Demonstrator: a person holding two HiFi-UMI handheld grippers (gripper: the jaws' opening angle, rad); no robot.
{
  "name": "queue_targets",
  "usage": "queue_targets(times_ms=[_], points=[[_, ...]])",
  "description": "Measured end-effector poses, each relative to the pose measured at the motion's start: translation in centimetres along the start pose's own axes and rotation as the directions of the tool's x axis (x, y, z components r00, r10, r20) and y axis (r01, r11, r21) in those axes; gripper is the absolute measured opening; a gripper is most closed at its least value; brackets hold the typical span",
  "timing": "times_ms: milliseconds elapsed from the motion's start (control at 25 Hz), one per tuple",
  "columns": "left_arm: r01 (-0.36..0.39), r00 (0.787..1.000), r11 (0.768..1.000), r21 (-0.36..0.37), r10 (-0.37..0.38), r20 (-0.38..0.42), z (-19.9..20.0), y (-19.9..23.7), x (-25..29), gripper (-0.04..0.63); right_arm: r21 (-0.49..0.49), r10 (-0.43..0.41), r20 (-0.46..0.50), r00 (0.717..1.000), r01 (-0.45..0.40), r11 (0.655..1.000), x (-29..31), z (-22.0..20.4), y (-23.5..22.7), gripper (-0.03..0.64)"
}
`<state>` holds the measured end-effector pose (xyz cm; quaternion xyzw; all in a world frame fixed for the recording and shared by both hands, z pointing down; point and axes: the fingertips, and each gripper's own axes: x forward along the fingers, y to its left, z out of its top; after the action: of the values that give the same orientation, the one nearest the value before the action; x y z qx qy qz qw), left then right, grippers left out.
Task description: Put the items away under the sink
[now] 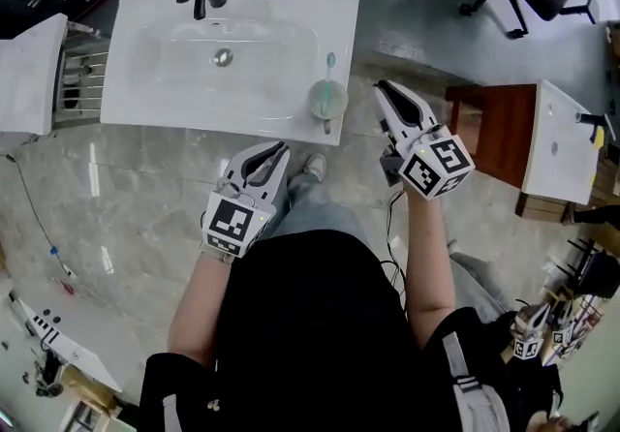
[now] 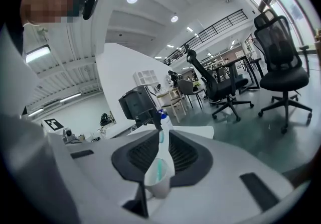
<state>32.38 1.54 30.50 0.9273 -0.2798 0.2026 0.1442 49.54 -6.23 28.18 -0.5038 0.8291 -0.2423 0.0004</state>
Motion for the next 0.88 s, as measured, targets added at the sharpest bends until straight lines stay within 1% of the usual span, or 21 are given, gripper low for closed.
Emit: queue_targets(times_ms=[160, 280, 400, 560, 760, 880], points=[[0.03, 0.998, 1.0, 0.008, -0.029, -0.047, -1.9, -1.1, 2.5, 0.028, 0.014, 0.041, -0.027, 0.999, -0.041, 0.999, 1.0, -1.2, -0.7, 0.06], [0.06, 0.996, 0.998, -0.004, -0.061, -0.07, -3.0, -1.5, 4.4, 0.031, 0.013, 0.065, -0.06, 0.996, -0.065, 0.998, 1.9, -2.0, -0.7, 0.06], [0.096, 0.992, 0.995, -0.031, -0.098, -0.085, -4.0, -2.1, 6.0, 0.076, 0.012, 0.094, -0.088, 0.992, -0.093, 0.996, 2.8, -3.1, -0.7, 0.061], [0.143, 0.983, 0.989, -0.034, -0.146, -0.107, -5.3, -3.2, 8.0, 0.121, 0.013, 0.111, -0.11, 0.988, -0.11, 0.994, 3.9, -4.1, -1.2, 0.073], [0.166, 0.976, 0.986, -0.019, -0.167, -0.143, -7.0, -3.6, 10.0, 0.146, 0.013, 0.151, -0.147, 0.978, -0.15, 0.989, 5.5, -5.1, -0.9, 0.117], [0.169, 0.975, 0.985, -0.041, -0.173, -0.142, -7.3, -3.5, 10.9, 0.152, 0.003, 0.167, -0.179, 0.97, -0.169, 0.986, 6.3, -5.8, -0.6, 0.128]])
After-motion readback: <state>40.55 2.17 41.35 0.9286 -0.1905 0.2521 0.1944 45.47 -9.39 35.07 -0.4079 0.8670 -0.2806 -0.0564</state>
